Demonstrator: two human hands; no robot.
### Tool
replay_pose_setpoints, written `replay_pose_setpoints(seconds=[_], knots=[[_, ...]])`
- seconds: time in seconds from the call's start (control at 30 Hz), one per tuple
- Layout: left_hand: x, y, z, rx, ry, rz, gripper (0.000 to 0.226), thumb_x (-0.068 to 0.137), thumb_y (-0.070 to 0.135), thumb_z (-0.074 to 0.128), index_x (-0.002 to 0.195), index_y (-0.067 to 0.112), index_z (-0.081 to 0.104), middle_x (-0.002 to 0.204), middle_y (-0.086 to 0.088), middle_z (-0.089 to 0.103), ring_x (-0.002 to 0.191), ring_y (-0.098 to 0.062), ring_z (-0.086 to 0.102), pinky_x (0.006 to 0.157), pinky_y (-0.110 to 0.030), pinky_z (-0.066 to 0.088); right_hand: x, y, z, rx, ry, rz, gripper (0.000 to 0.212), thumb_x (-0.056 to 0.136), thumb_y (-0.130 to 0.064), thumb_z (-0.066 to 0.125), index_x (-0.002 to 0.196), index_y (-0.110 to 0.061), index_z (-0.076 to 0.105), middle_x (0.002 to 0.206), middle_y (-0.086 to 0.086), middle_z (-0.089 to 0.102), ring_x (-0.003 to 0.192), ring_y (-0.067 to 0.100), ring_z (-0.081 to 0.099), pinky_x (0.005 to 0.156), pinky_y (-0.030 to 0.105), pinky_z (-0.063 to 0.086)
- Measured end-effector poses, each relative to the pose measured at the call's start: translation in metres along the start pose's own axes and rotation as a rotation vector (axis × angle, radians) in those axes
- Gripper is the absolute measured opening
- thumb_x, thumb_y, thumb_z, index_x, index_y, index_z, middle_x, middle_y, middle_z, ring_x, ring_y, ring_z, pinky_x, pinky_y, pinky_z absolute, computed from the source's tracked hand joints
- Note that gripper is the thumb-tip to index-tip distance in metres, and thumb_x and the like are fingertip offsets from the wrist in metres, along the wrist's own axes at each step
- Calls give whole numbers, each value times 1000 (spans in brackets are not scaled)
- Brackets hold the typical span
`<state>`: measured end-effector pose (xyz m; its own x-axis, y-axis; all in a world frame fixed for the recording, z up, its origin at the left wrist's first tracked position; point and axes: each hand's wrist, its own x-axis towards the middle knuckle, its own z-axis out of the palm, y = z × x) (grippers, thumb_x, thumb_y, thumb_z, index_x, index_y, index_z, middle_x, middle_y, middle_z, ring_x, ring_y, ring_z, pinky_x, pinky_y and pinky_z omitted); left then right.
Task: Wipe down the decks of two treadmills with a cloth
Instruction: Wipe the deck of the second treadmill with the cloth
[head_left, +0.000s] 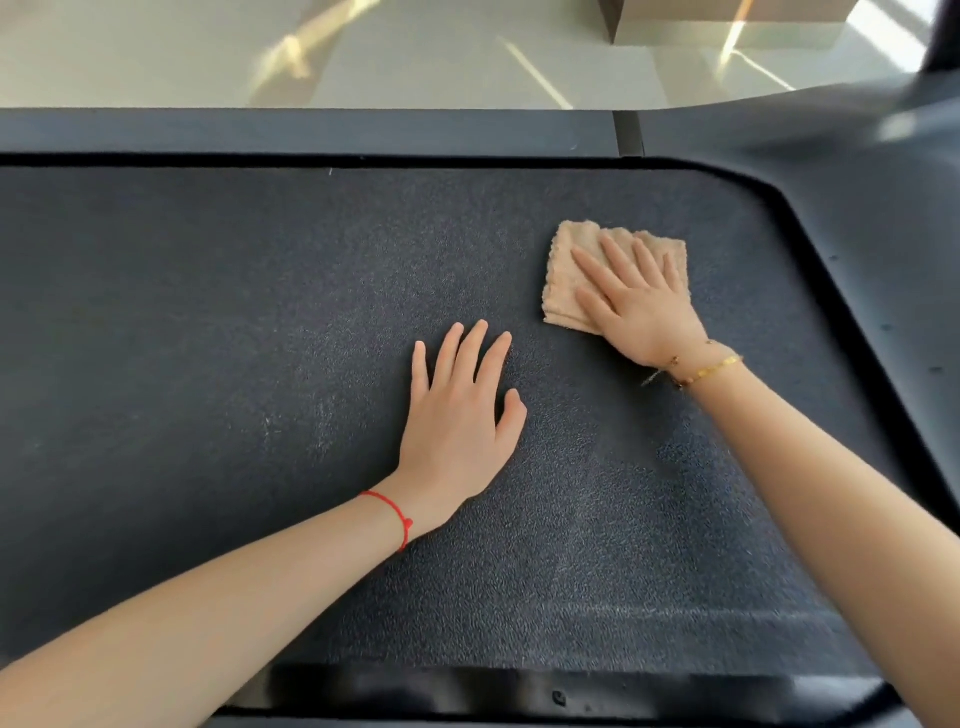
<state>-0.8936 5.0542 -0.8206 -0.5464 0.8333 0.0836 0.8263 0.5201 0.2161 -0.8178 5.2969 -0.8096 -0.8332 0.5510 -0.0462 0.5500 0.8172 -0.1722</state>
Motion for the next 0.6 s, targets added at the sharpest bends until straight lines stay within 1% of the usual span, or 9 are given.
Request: replay_pose_setpoints(seconds=[0.1, 0.2, 0.33, 0.43, 0.5, 0.6], knots=[[-1, 0, -1, -18, 8, -6, 60, 99, 43, 25, 156, 23, 23, 165, -2, 17, 153, -21, 8, 122, -54, 9, -29, 23, -7, 10, 10, 134, 53, 104, -53, 19, 156, -44, 13, 167, -4, 4, 153, 28, -3, 121, 53, -4], [-1, 0, -2, -13, 20, -5, 60, 99, 42, 25, 155, 22, 25, 164, -3, 20, 152, -22, 11, 122, -54, 11, -63, 21, -7, -24, 28, 172, 54, 104, -50, 21, 157, -41, 13, 167, -4, 6, 152, 30, -1, 120, 54, -2], [-2, 1, -3, -22, 31, -6, 60, 98, 42, 24, 155, 21, 27, 163, -4, 22, 152, -22, 14, 122, -54, 11, -116, -6, -2, -5, -8, 90, 56, 102, -52, 17, 156, -42, 10, 166, -8, 3, 153, 28, -4, 121, 50, -7], [-4, 1, -2, -41, 46, -2, 57, 100, 37, 27, 154, 21, 29, 163, -4, 23, 152, -22, 15, 123, -53, 11, -156, -27, 2, -50, -38, 16, 56, 101, -56, 11, 156, -44, 7, 166, -11, 0, 153, 26, -7, 121, 47, -11], [-6, 0, -2, -61, 57, 0, 54, 101, 33, 29, 154, 20, 30, 162, -3, 25, 152, -21, 15, 123, -51, 10, -182, -41, 6, -84, -49, -52, 57, 101, -58, 6, 156, -45, 6, 165, -13, -3, 153, 24, -9, 122, 47, -10], [-8, -2, -3, -90, 65, 3, 52, 102, 29, 29, 153, 19, 32, 162, -3, 26, 151, -20, 16, 123, -50, 11, -211, -53, 11, -69, -53, -146, 56, 101, -57, 12, 155, -45, 8, 165, -14, -1, 153, 21, -9, 123, 48, -6]])
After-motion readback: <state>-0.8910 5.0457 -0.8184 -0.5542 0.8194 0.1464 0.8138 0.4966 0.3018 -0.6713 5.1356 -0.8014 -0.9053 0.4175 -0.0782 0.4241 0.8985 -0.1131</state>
